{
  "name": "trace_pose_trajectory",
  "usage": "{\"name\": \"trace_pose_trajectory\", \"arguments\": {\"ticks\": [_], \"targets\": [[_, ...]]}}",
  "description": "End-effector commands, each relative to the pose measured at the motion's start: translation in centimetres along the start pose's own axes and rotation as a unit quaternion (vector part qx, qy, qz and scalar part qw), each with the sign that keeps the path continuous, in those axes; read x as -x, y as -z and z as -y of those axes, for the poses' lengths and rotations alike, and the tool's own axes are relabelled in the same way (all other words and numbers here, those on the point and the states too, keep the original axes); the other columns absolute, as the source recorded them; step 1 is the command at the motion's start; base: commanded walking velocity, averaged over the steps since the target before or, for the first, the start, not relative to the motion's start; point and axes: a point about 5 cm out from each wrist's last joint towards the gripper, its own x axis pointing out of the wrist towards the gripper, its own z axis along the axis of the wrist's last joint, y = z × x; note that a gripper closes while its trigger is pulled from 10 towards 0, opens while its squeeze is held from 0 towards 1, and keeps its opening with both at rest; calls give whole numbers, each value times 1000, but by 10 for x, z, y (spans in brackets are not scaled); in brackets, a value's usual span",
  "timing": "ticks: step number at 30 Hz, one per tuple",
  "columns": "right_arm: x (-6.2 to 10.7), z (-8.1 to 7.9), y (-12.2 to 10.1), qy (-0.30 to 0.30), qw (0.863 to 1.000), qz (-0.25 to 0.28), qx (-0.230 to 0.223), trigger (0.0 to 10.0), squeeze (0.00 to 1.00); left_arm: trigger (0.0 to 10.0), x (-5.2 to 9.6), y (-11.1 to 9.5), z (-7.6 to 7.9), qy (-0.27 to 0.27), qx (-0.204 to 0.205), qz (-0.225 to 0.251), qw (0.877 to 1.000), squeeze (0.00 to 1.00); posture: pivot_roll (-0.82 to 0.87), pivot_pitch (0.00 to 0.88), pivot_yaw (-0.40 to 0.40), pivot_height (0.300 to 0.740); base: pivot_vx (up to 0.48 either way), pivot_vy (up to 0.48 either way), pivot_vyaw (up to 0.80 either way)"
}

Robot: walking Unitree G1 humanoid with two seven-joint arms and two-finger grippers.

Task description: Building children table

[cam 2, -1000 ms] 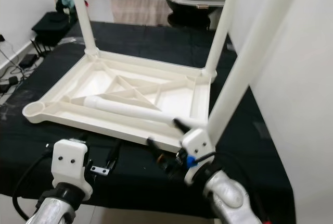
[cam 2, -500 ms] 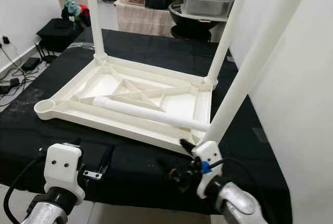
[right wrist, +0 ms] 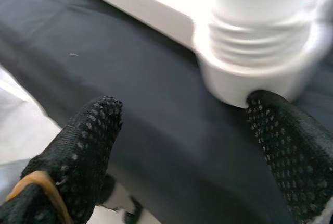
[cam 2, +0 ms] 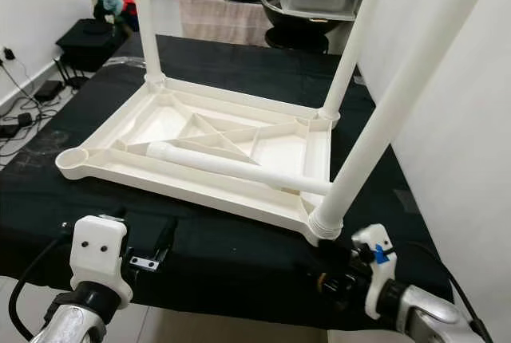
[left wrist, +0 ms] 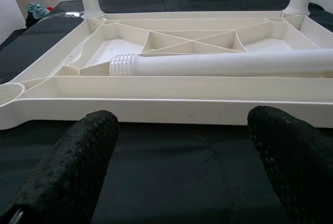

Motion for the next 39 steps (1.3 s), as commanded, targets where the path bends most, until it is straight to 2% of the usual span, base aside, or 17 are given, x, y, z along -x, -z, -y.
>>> {"name": "trace_pose_trajectory", "arguments": {"ticks": [1, 4, 10, 18, 19, 20, 21, 22, 29, 30, 36, 39], "targets": [[7, 7, -4, 11, 1000, 8, 7, 10000, 0, 10000, 1, 3, 1, 4, -2, -10, 1000, 0, 31, 137, -93, 740, 0, 0, 0], [15, 16, -14, 12, 1000, 14, 4, 10000, 0, 10000, 1, 4, 1, 3, -2, -10, 1000, 0, 29, 138, -95, 740, 0, 0, 0], [17, 25, -30, 19, 999, 43, 6, 10000, 0, 10000, 1, 4, 0, 4, -3, -11, 1000, 0, 28, 141, -95, 740, 0, 0, 0], [14, 27, -76, -10, 988, 154, -17, 10000, 0, 10000, 1, 4, 0, 4, -4, -10, 1000, 0, 28, 144, -92, 740, 0, 0, 0], [11, 27, -82, -5, 986, 165, -7, 10000, 290, 10000, 1, 3, 1, 5, -2, -9, 1000, 0, 27, 143, -91, 740, 0, 0, 0], [11, 27, -82, -5, 986, 165, -7, 10000, 290, 10000, 1, 3, 1, 5, -2, -9, 1000, 0, 27, 143, -91, 740, 0, 0, 0], [8, 27, -87, -3, 985, 172, 1, 10000, 514, 10000, 1, 3, 1, 5, 0, -8, 1000, 0, 27, 144, -93, 740, 0, 0, 0], [6, 25, -91, -15, 984, 175, 6, 10000, 1000, 10000, 1, 3, 1, 5, 1, -8, 1000, 0, 28, 145, -95, 740, 0, 0, 0], [0, 18, -97, -39, 983, 179, 13, 10000, 1000, 10000, 1, 3, 1, 5, 0, -8, 1000, 0, 29, 147, -98, 740, 0, 0, 0], [-2, 17, -99, -41, 982, 182, 16, 10000, 0, 10000, 1, 3, 1, 4, 1, -8, 1000, 0, 29, 147, -97, 740, 0, 0, 0], [-7, 15, -105, -46, 980, 191, 21, 10000, 0, 10000, 1, 3, 1, 4, 1, -8, 1000, 0, 29, 148, -97, 740, 0, 0, 0], [-23, 8, -126, -68, 974, 213, 40, 10000, 0, 10000, -1, 0, 10, 38, 16, -3, 999, 0, 29, 149, -97, 740, 0, 0, 0]]}}
